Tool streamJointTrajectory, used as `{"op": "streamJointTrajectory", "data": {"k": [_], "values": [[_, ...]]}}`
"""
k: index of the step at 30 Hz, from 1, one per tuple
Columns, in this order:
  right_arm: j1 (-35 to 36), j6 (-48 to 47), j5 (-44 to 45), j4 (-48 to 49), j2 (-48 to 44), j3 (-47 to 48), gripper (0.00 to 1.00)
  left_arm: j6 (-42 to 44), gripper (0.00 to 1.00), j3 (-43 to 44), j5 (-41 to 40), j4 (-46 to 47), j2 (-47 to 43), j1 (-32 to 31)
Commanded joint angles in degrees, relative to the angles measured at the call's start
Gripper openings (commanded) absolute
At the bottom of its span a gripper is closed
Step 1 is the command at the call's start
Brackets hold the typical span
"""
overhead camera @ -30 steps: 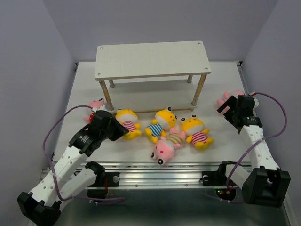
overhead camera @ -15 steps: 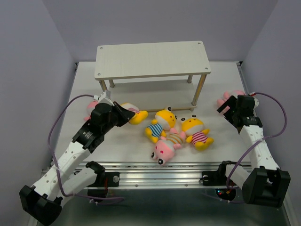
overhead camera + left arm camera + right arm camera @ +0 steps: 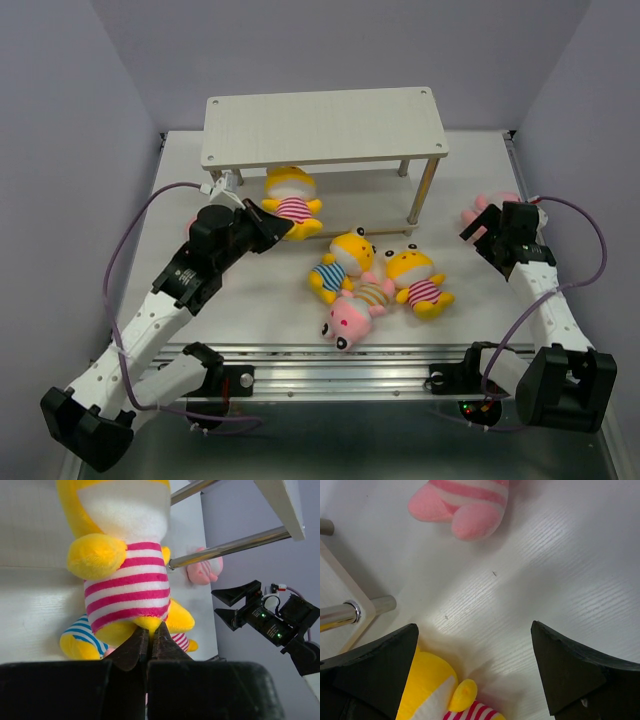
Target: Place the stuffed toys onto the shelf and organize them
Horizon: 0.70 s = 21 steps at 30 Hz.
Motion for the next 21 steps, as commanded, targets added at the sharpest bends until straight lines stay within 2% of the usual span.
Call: {"op": "streamJointTrajectory", "data": {"k": [1,12,21], "values": [[0.1,-0.9,0.0,3.1,0.3,0.5,1.0,2.5,0.0,0.9,-1.5,4.0,0.5,-0.2],[0.1,-1.1,0.3,3.1,-0.3,0.3,1.0,11.2,0.0,-6.0,-2.5,23.5,7.4,-0.2],[0.1,-1.2,0.5,3.1,-0.3,0.3,1.0,14.0,0.0,-6.7,-4.2,29.5,15.4,0.4]]}}
